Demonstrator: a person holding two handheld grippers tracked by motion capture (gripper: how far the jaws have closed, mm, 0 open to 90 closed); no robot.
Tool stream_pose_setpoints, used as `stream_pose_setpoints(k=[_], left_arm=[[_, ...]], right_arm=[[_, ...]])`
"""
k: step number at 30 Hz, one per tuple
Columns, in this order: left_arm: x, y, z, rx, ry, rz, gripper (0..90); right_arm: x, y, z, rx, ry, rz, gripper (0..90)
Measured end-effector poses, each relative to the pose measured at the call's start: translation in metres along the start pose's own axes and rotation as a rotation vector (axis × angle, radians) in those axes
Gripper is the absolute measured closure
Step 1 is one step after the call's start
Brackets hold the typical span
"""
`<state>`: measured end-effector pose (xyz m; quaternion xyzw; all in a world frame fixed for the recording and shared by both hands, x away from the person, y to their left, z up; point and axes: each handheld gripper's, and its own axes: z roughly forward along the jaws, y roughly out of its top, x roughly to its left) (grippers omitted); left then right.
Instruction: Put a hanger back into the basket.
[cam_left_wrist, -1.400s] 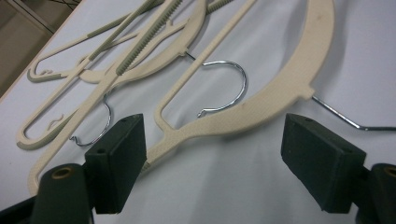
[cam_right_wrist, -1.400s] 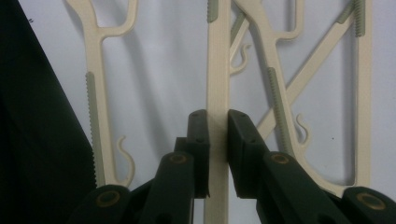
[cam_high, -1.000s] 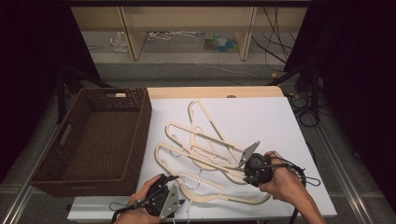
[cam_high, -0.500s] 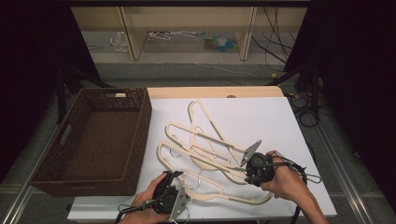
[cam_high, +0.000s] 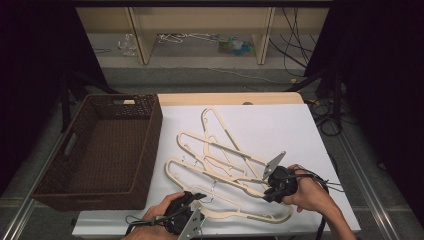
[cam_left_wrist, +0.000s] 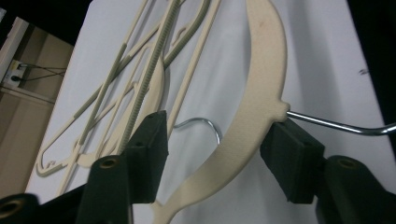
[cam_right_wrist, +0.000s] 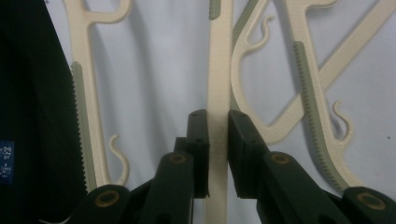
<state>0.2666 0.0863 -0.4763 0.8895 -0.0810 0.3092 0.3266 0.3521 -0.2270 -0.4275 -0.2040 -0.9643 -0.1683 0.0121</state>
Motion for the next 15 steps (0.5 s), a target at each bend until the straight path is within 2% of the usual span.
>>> stream_pose_setpoints(k=[3, 4, 6, 7, 9, 11, 12, 13, 14, 15], left_arm=[[0.0, 0.0, -0.001, -0.011, -0.013, -0.003, 54.0], [0.0, 0.0, -0.001, -0.024, -0.023, -0.016, 54.0], [0.0, 0.001, -0.003, -0.05, -0.052, -0.005, 64.7], [0.0, 0.002, -0.003, -0.052, -0.063, 0.016, 66.3], [-0.002, 0.003, -0.003, -0.059, -0.076, 0.016, 68.0], [-0.003, 0.005, -0.004, -0.057, -0.084, 0.047, 70.4], [-0.004, 0.006, -0.004, -0.072, -0.079, 0.045, 71.7], [-0.001, 0.008, -0.008, -0.059, -0.077, 0.1, 72.6], [-0.002, 0.009, -0.008, -0.082, -0.065, 0.084, 73.7], [-0.001, 0.01, -0.009, -0.092, -0.059, 0.086, 74.5]], right_arm=[[-0.002, -0.002, 0.002, -0.004, 0.012, -0.001, 80.0], [-0.003, -0.003, 0.003, -0.004, 0.012, 0.006, 79.9], [-0.005, -0.006, 0.007, 0.003, 0.029, -0.002, 79.8], [-0.005, -0.006, 0.008, 0.006, 0.032, -0.002, 79.9], [-0.005, -0.006, 0.009, 0.009, 0.035, -0.001, 79.9], [-0.005, -0.006, 0.011, 0.015, 0.028, -0.003, 79.8], [-0.006, -0.006, 0.012, 0.019, 0.035, -0.001, 79.9], [-0.006, -0.007, 0.013, 0.022, 0.038, -0.005, 79.9], [-0.007, -0.007, 0.013, 0.023, 0.041, -0.006, 79.9], [-0.007, -0.008, 0.014, 0.02, 0.044, -0.005, 80.0]])
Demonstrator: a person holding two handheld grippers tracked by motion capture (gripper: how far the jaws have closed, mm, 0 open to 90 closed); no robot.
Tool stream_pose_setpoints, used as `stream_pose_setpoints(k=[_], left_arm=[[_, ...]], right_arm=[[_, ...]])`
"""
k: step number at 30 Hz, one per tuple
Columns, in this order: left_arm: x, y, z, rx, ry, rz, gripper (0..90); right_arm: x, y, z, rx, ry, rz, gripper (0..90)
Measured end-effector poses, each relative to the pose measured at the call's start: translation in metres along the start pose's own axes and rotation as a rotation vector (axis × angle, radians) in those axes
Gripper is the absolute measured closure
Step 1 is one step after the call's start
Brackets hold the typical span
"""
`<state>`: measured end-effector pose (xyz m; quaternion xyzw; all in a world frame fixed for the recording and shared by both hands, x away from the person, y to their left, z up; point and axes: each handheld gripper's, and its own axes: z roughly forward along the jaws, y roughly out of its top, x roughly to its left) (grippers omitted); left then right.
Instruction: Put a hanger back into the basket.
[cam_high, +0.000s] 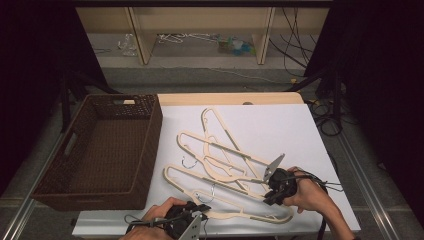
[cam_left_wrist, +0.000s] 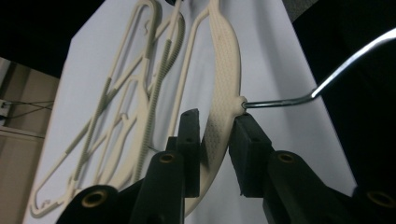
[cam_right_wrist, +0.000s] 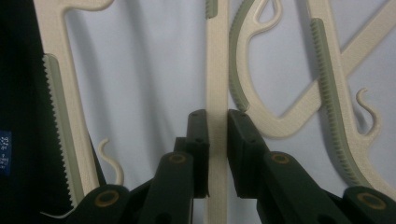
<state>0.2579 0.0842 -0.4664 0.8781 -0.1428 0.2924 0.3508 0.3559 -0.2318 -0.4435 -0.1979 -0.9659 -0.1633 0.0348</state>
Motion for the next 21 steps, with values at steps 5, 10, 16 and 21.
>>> stream_pose_setpoints(k=[5, 10, 16, 21], left_arm=[[0.003, 0.006, -0.004, 0.004, 0.024, 0.083, 79.4], [0.008, 0.012, -0.005, -0.021, 0.039, 0.091, 82.3], [0.016, 0.02, -0.01, -0.014, 0.048, 0.104, 85.0], [0.024, 0.03, -0.016, 0.014, 0.055, 0.056, 85.4]], right_arm=[[-0.003, -0.003, 0.007, -0.002, 0.02, 0.017, 77.2], [-0.003, -0.004, 0.002, -0.042, -0.012, 0.082, 56.4], [-0.006, -0.006, -0.023, -0.188, -0.119, 0.167, 42.7], [-0.011, -0.012, -0.046, -0.362, -0.252, 0.193, 35.6]])
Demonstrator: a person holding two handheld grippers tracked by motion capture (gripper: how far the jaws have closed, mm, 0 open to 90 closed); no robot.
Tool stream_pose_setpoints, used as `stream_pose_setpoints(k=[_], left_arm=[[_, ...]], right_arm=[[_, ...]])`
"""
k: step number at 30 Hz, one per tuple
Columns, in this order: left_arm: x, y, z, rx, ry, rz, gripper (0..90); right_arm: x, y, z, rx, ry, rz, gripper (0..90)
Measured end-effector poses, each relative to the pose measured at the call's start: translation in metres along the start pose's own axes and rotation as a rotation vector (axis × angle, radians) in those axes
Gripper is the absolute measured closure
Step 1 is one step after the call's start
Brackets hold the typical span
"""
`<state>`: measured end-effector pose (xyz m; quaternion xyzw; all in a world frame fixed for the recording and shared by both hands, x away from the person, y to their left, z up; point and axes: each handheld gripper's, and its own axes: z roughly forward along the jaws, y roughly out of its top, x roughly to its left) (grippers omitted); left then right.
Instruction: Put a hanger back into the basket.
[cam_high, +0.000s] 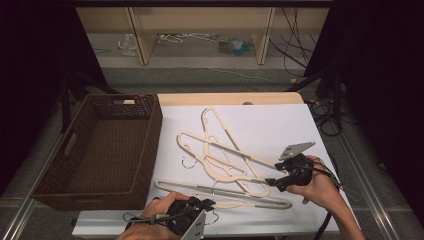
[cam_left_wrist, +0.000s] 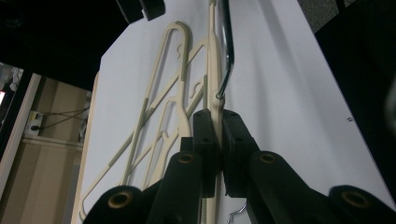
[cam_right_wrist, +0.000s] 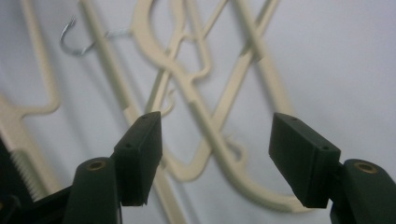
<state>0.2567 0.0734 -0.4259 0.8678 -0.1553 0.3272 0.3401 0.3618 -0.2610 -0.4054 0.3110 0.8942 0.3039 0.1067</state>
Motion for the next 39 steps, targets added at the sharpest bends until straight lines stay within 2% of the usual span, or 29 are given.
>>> stream_pose_setpoints(k=[1, 2, 4, 6, 8, 9, 11, 12, 13, 14, 15, 16, 17, 20, 21, 22, 24, 25, 26, 28, 30, 31, 32, 33, 34, 35, 36, 38, 39], left_arm=[[0.0, 0.0, 0.0, 0.0, 0.0, 0.0, 85.4], [0.004, 0.003, -0.004, -0.01, -0.002, -0.052, 85.4], [0.007, 0.005, -0.009, -0.011, -0.003, -0.085, 85.4], [0.011, 0.007, -0.015, -0.02, -0.009, -0.139, 85.5], [0.014, 0.008, -0.019, -0.009, -0.018, -0.148, 85.4], [0.017, 0.009, -0.025, -0.014, -0.022, -0.205, 85.4], [0.02, 0.008, -0.029, -0.026, -0.026, -0.255, 85.5], [0.02, 0.008, -0.029, -0.026, -0.026, -0.255, 85.5], [0.022, 0.007, -0.033, -0.025, -0.037, -0.275, 85.5], [0.025, 0.005, -0.038, -0.037, -0.052, -0.318, 85.4], [0.025, 0.005, -0.038, -0.037, -0.052, -0.318, 85.5], [0.027, 0.004, -0.041, -0.046, -0.053, -0.34, 85.5], [0.028, 0.003, -0.044, -0.054, -0.058, -0.364, 85.5], [0.037, -0.002, -0.057, -0.114, -0.071, -0.509, 85.5], [0.039, -0.003, -0.059, -0.127, -0.074, -0.534, 85.5], [0.039, -0.003, -0.059, -0.127, -0.074, -0.534, 85.5], [0.043, -0.006, -0.067, -0.162, -0.07, -0.61, 85.5], [0.049, -0.009, -0.073, -0.181, -0.07, -0.665, 85.5], [0.049, -0.009, -0.073, -0.181, -0.07, -0.665, 85.5], [0.055, -0.014, -0.081, -0.196, -0.053, -0.716, 85.5], [0.058, -0.017, -0.084, -0.204, -0.046, -0.715, 85.5], [0.059, -0.019, -0.086, -0.211, -0.039, -0.745, 85.5], [0.061, -0.022, -0.09, -0.224, -0.035, -0.753, 85.5], [0.065, -0.027, -0.097, -0.25, -0.017, -0.79, 85.5], [0.065, -0.027, -0.097, -0.25, -0.017, -0.79, 85.5], [0.069, -0.03, -0.103, -0.274, -0.01, -0.821, 85.5], [0.069, -0.03, -0.103, -0.274, -0.01, -0.821, 85.5], [0.078, -0.034, -0.117, -0.323, 0.009, -0.868, 85.5], [0.078, -0.034, -0.117, -0.323, 0.009, -0.868, 85.6]], right_arm=[[0.0, 0.0, 0.0, 0.0, 0.0, 0.0, 35.6], [-0.004, -0.001, -0.005, -0.041, -0.007, 0.038, 35.3], [-0.007, -0.001, -0.01, -0.11, -0.043, 0.055, 33.5], [-0.01, 0.0, -0.015, -0.146, -0.062, 0.067, 30.4], [-0.012, 0.0, -0.022, -0.183, -0.093, 0.073, 27.8], [-0.013, 0.0, -0.023, -0.205, -0.1, 0.077, 27.8], [-0.014, -0.002, -0.027, -0.244, -0.095, 0.094, 27.7], [-0.015, -0.002, -0.028, -0.26, -0.096, 0.085, 27.1], [-0.015, -0.002, -0.028, -0.26, -0.096, 0.085, 27.1], [-0.018, -0.004, -0.029, -0.273, -0.122, 0.097, 25.0], [-0.018, -0.004, -0.029, -0.273, -0.122, 0.097, 25.0], [-0.02, -0.007, -0.031, -0.272, -0.144, 0.114, 24.6], [-0.02, -0.007, -0.031, -0.272, -0.144, 0.114, 24.6], [-0.027, -0.013, -0.032, -0.276, -0.156, 0.134, 24.8], [-0.028, -0.015, -0.032, -0.274, -0.16, 0.138, 24.8], [-0.028, -0.015, -0.032, -0.274, -0.16, 0.138, 24.8], [-0.029, -0.018, -0.03, -0.269, -0.158, 0.138, 25.6], [-0.029, -0.019, -0.029, -0.267, -0.159, 0.135, 25.6], [-0.029, -0.019, -0.029, -0.267, -0.159, 0.135, 25.6], [-0.028, -0.02, -0.026, -0.258, -0.156, 0.133, 25.4], [-0.027, -0.02, -0.025, -0.252, -0.155, 0.134, 25.3], [-0.027, -0.02, -0.024, -0.253, -0.152, 0.135, 25.2], [-0.027, -0.02, -0.024, -0.253, -0.152, 0.135, 25.2], [-0.027, -0.021, -0.022, -0.254, -0.158, 0.129, 25.1], [-0.027, -0.022, -0.02, -0.253, -0.158, 0.123, 25.0], [-0.026, -0.022, -0.019, -0.251, -0.148, 0.126, 25.0], [-0.026, -0.022, -0.019, -0.251, -0.148, 0.126, 25.0], [-0.023, -0.024, -0.014, -0.248, -0.148, 0.109, 24.7], [-0.023, -0.024, -0.014, -0.248, -0.148, 0.109, 24.7]])
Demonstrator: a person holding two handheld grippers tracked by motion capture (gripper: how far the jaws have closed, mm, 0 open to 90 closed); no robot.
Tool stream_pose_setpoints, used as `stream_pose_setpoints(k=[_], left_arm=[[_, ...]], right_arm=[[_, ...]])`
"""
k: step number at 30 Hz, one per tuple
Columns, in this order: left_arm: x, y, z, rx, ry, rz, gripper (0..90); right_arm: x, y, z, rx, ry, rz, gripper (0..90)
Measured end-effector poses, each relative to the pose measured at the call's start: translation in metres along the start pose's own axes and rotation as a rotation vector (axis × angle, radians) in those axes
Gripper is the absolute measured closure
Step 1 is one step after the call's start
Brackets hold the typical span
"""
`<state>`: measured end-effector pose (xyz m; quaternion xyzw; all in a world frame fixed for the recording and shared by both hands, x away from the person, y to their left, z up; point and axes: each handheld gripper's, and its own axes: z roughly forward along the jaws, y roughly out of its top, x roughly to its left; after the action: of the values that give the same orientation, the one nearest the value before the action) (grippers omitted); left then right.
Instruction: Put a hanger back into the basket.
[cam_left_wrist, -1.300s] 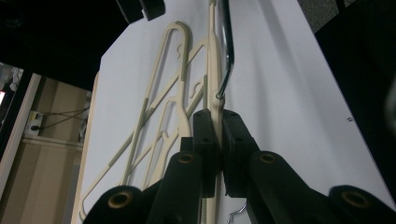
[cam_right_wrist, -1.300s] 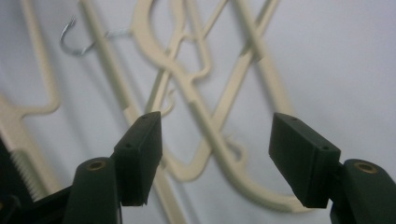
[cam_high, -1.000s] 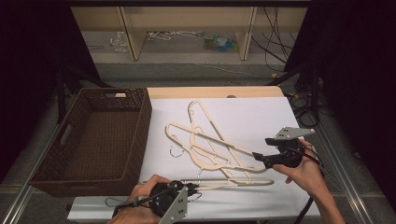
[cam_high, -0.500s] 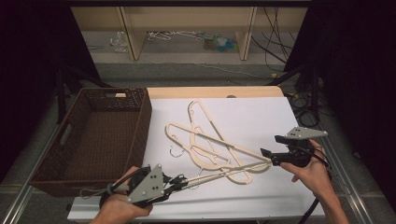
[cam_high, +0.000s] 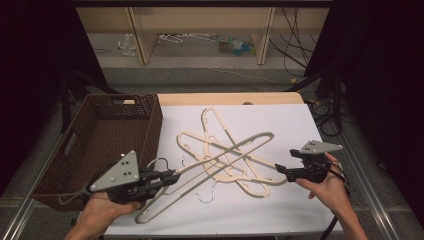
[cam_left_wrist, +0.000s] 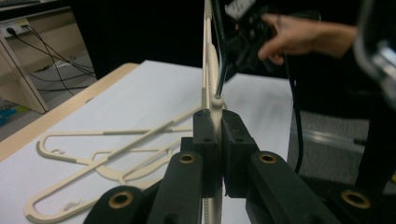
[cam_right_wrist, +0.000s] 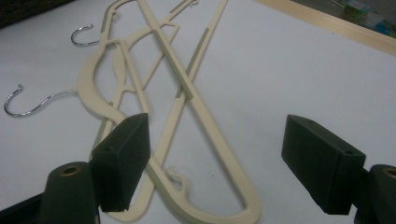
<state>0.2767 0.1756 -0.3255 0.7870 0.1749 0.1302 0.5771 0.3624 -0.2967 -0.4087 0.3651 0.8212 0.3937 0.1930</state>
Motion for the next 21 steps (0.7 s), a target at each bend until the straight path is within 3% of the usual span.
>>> stream_pose_setpoints(k=[1, 2, 3, 5, 10, 11, 15, 18, 21], left_arm=[[0.003, 0.005, -0.007, -0.041, -0.004, -0.039, 85.5], [0.003, 0.005, -0.007, -0.041, -0.004, -0.039, 85.5], [0.005, 0.01, -0.015, -0.072, -0.013, -0.075, 85.5], [0.007, 0.019, -0.021, -0.09, -0.013, -0.099, 85.6], [0.01, 0.036, -0.033, -0.113, -0.007, -0.119, 85.5], [0.012, 0.045, -0.04, -0.121, -0.002, -0.125, 85.5], [0.019, 0.057, -0.052, -0.109, 0.021, -0.124, 85.6], [0.034, 0.069, -0.068, -0.095, 0.082, -0.157, 85.6], [0.046, 0.076, -0.081, -0.09, 0.144, -0.153, 85.6]], right_arm=[[0.002, -0.001, 0.001, 0.001, 0.006, -0.013, 24.2], [0.003, -0.001, 0.001, 0.001, 0.006, -0.014, 24.0], [0.005, -0.002, 0.002, 0.001, 0.012, -0.017, 23.9], [0.008, -0.003, 0.003, 0.01, 0.02, -0.029, 24.0], [0.014, -0.005, 0.005, 0.028, 0.028, -0.059, 23.6], [0.015, -0.005, 0.006, 0.028, 0.026, -0.066, 23.6], [0.018, -0.005, 0.005, 0.04, 0.034, -0.07, 23.6], [0.018, -0.005, 0.005, 0.047, 0.037, -0.073, 23.7], [0.018, -0.006, 0.006, 0.043, 0.034, -0.092, 23.8]])
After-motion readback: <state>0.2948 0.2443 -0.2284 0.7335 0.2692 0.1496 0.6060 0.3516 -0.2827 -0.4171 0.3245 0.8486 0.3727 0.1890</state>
